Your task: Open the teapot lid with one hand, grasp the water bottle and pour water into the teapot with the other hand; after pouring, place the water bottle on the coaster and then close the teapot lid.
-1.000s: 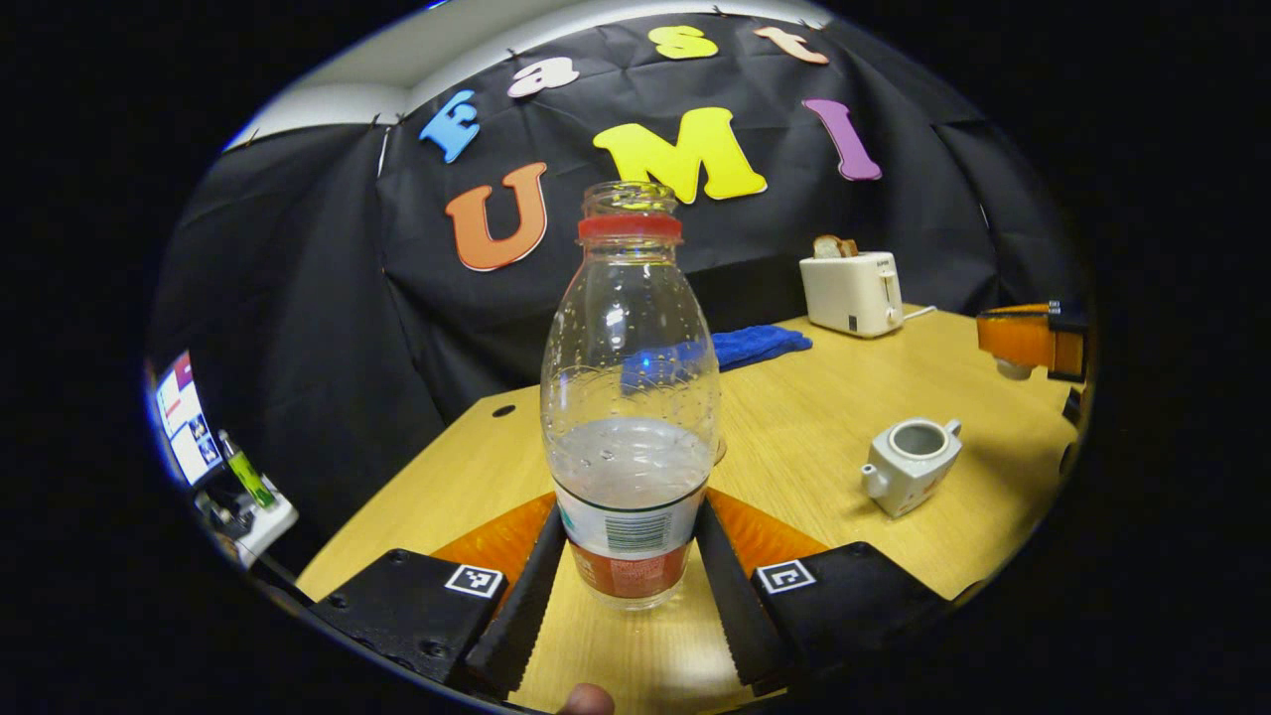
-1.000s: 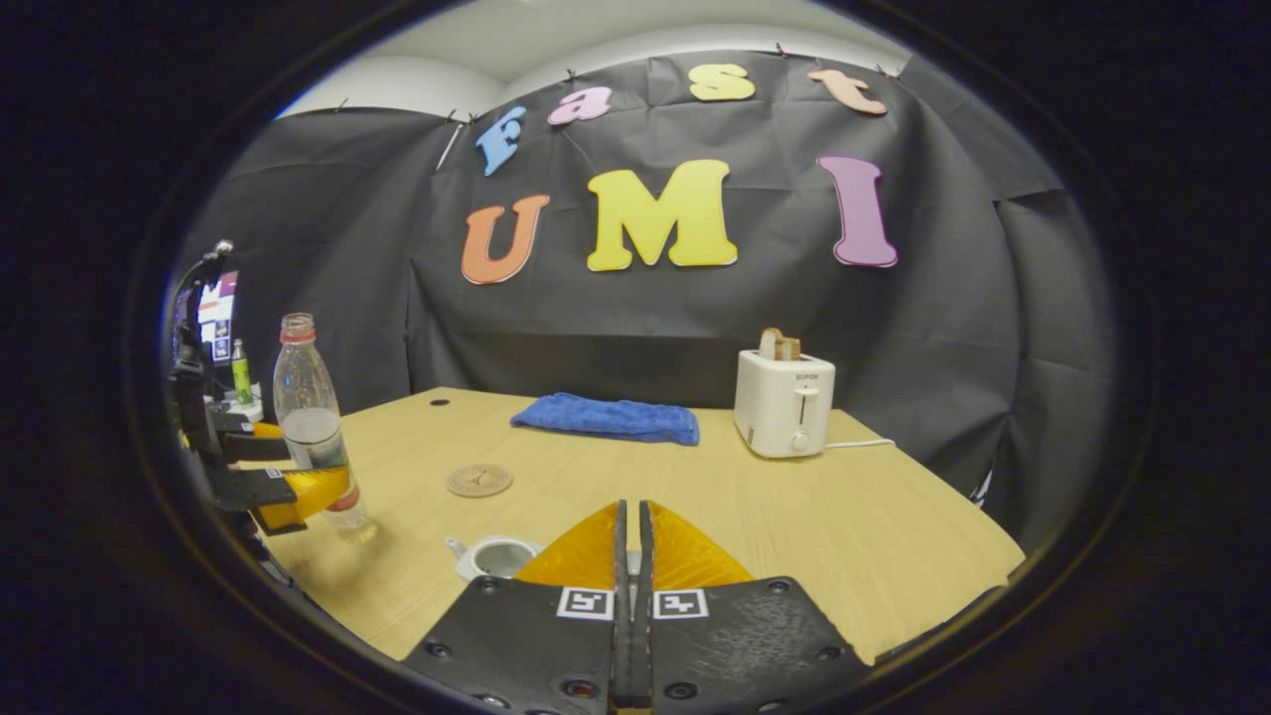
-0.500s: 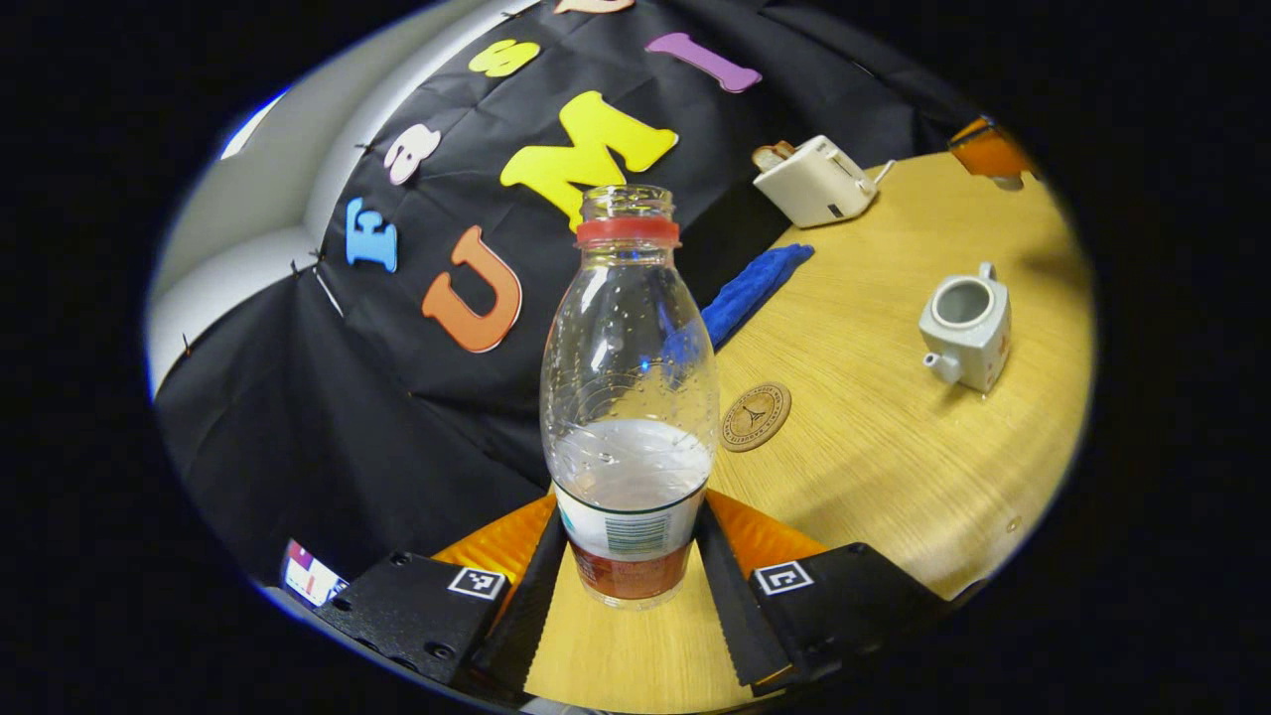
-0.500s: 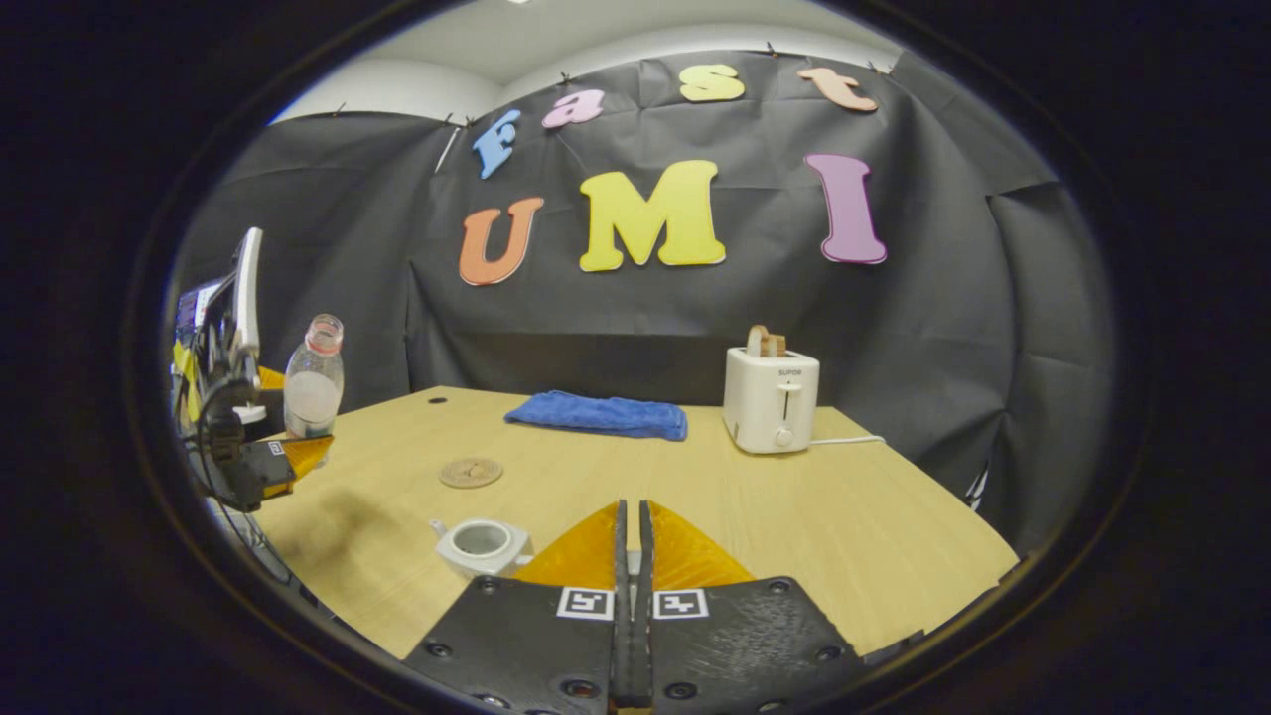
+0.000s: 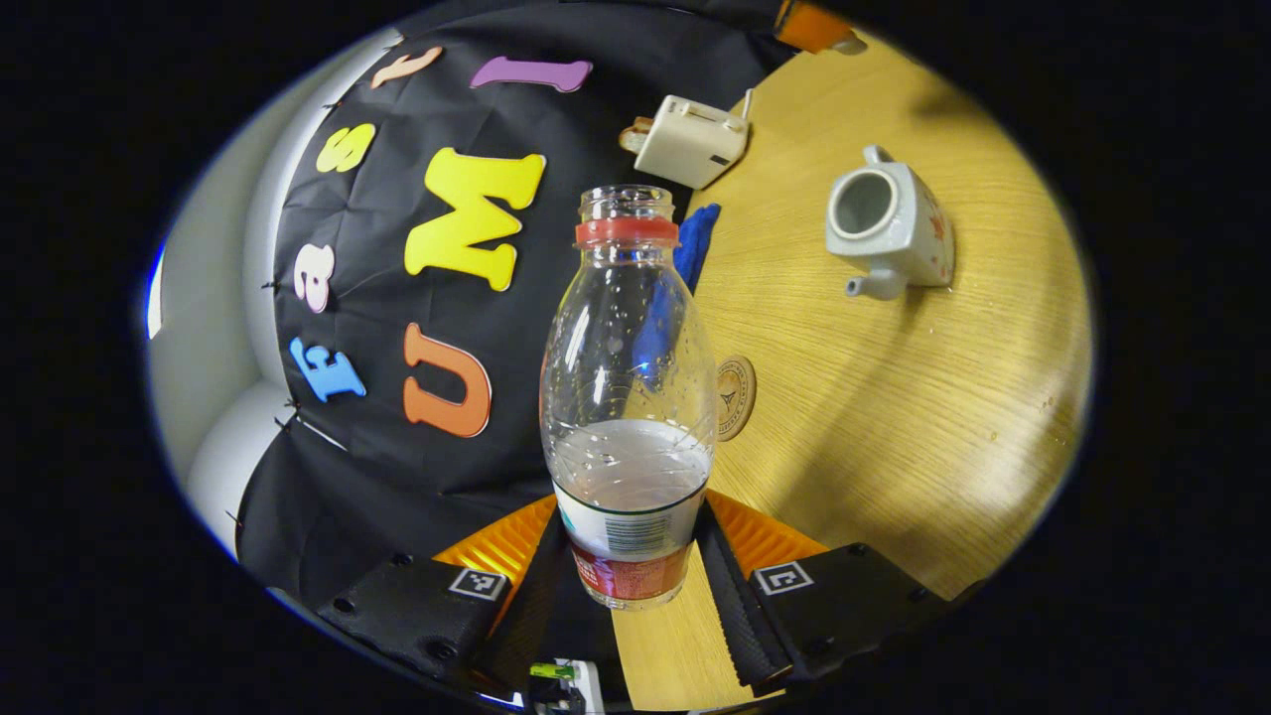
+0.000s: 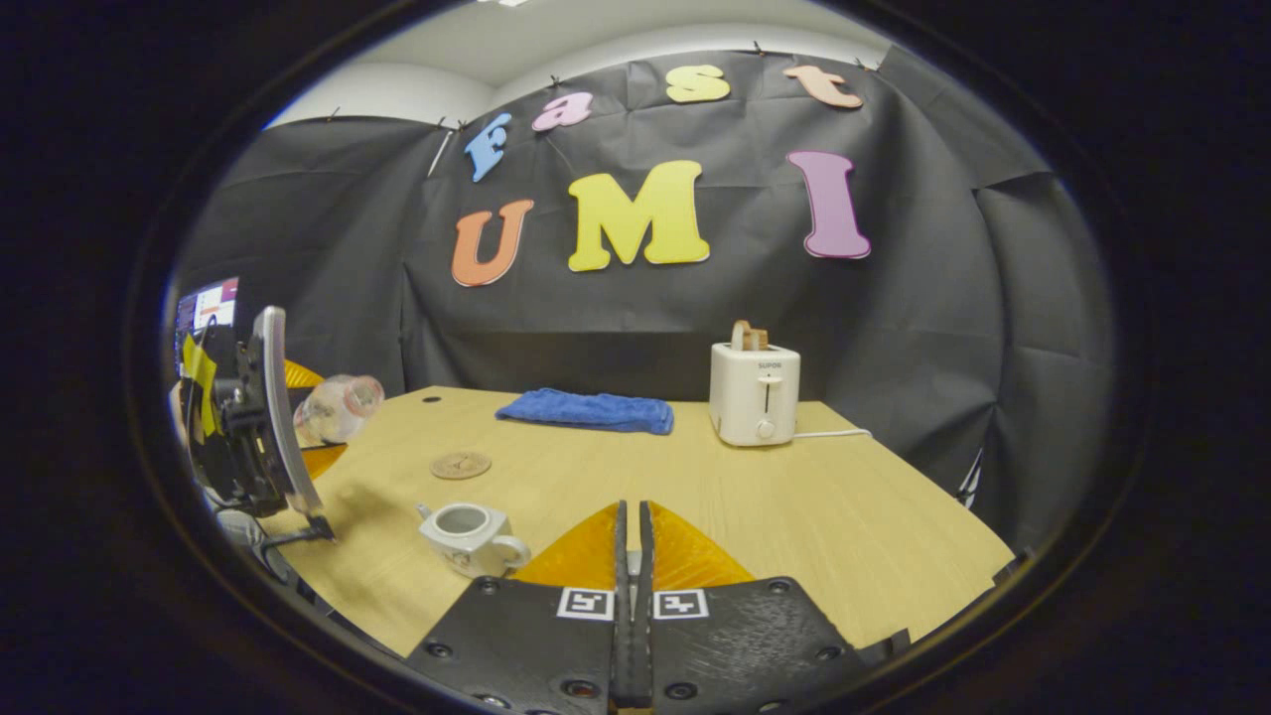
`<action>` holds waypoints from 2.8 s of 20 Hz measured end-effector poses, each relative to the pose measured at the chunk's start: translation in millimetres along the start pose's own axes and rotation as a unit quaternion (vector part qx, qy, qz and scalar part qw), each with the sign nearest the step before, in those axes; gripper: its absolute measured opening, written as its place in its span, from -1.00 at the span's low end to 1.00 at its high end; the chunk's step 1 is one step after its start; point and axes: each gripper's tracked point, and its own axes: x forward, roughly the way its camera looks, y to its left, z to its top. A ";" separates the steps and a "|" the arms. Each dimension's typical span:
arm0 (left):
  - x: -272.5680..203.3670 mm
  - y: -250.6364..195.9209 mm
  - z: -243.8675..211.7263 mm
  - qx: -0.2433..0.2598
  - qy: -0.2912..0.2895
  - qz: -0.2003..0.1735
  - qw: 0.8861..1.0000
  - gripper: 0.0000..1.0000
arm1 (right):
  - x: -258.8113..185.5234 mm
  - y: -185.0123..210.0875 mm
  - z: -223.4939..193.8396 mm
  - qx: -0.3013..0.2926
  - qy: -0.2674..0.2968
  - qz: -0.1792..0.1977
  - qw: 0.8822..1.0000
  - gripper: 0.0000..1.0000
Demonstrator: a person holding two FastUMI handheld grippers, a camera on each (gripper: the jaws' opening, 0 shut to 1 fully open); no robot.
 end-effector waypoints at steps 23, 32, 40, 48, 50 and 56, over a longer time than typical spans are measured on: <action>8.1 -5.8 33.7 0.213 -0.009 0.018 0.977 0.50 | -12.7 -17.4 -7.6 0.003 -0.005 -0.009 1.000 -1.00; 12.3 1.6 45.6 0.253 -0.016 0.035 0.967 0.50 | -13.1 -17.5 -5.8 0.004 -0.007 -0.008 1.000 -1.00; 12.2 3.5 51.6 0.276 -0.016 0.044 0.960 0.50 | -15.9 -18.0 -6.5 0.007 -0.007 -0.007 1.000 -1.00; 12.3 5.2 52.3 0.298 -0.011 0.048 0.953 0.49 | -18.2 -19.8 -7.8 0.009 -0.007 -0.008 1.000 -1.00; 11.8 6.8 53.8 0.302 -0.011 0.050 0.952 0.50 | -19.2 -20.0 -8.1 0.008 -0.007 -0.007 1.000 -0.95; 13.1 11.1 58.6 0.318 -0.011 0.052 0.947 0.49 | -19.9 -21.5 -8.2 0.011 -0.009 -0.007 1.000 -1.00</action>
